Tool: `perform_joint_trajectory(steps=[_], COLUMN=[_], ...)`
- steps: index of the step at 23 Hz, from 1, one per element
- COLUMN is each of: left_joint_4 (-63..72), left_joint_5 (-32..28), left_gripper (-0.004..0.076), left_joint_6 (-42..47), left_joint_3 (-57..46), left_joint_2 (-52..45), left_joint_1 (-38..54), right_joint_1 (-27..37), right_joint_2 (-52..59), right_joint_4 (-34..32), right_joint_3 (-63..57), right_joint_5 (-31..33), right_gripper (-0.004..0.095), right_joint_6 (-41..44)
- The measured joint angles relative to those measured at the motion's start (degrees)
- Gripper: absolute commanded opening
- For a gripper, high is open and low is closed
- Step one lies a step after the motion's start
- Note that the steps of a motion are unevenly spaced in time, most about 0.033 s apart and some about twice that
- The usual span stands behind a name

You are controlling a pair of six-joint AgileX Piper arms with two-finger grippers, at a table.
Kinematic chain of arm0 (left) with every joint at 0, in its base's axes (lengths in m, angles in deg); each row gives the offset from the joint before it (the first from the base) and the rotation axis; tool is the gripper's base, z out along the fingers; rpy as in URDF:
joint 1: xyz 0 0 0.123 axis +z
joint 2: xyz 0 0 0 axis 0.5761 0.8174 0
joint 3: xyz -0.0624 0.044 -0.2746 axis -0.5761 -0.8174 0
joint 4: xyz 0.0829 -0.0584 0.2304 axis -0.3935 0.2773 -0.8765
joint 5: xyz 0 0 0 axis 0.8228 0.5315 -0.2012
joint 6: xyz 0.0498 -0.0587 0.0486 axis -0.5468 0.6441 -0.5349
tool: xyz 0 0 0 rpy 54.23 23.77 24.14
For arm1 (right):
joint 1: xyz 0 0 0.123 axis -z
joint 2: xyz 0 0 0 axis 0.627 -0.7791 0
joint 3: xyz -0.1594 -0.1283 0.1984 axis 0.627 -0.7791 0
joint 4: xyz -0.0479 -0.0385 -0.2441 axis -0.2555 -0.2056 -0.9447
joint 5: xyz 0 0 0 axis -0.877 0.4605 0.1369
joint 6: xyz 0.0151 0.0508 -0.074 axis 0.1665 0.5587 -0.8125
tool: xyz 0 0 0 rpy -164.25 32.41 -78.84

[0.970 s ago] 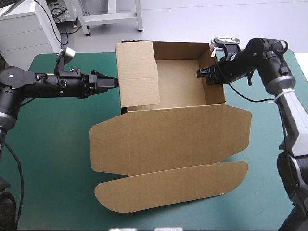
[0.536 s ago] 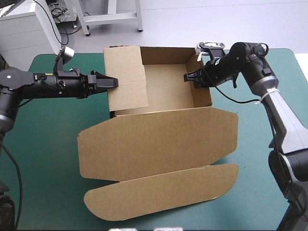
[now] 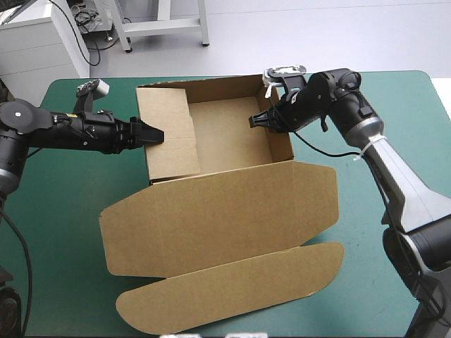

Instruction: Fold the box

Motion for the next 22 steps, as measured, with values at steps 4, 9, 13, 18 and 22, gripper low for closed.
perform_joint_trajectory(steps=[4,9,13,18,22], left_joint_4=[-8.02,-15.68,-19.51,-25.99,-32.56], left_joint_5=[0.03,0.20,0.18,0.18,0.10], left_gripper=[0.0529,0.0450,0.0439,0.0363,0.0204], left_joint_6=[3.62,9.84,13.22,16.90,22.49], left_joint_3=[0.00,0.00,0.00,0.00,0.00], left_joint_2=[0.00,0.00,0.00,0.00,0.00], left_joint_1=[0.00,-0.05,-2.35,-8.52,-12.43], right_joint_1=[-4.77,-8.57,-8.74,-8.74,-8.74], right_joint_2=[0.00,0.00,-0.02,-0.02,-0.02], right_joint_4=[-4.92,-7.53,-8.15,-10.28,-10.80], right_joint_3=[0.00,0.00,0.00,0.00,0.00], right_joint_5=[-1.48,-2.82,-2.46,-0.02,1.16], right_gripper=[0.0002,0.0002,0.0002,0.0002,0.0000], right_joint_6=[4.86,8.88,9.42,9.54,9.60])
